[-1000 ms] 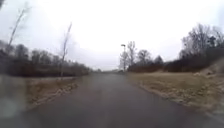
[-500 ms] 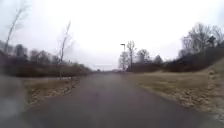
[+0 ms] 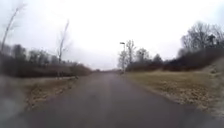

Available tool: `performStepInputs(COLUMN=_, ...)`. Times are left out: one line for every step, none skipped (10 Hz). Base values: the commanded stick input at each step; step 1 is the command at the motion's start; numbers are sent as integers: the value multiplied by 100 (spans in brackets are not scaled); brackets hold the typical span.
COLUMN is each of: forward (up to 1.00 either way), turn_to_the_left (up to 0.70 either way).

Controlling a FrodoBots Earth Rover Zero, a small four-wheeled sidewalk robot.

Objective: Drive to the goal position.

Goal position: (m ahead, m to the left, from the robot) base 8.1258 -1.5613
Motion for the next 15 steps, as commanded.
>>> performStepInputs(forward=70, turn_to_the_left=0)
performStepInputs(forward=70, turn_to_the_left=0)
performStepInputs(forward=70, turn_to_the_left=0)
performStepInputs(forward=70, turn_to_the_left=0)
performStepInputs(forward=70, turn_to_the_left=0)
performStepInputs(forward=70, turn_to_the_left=0)
performStepInputs(forward=70, turn_to_the_left=0)
performStepInputs(forward=70, turn_to_the_left=0)
performStepInputs(forward=70, turn_to_the_left=0)
performStepInputs(forward=70, turn_to_the_left=0)
performStepInputs(forward=70, turn_to_the_left=0)
performStepInputs(forward=70, turn_to_the_left=0)
performStepInputs(forward=70, turn_to_the_left=0)
performStepInputs(forward=70, turn_to_the_left=0)
performStepInputs(forward=70, turn_to_the_left=0)
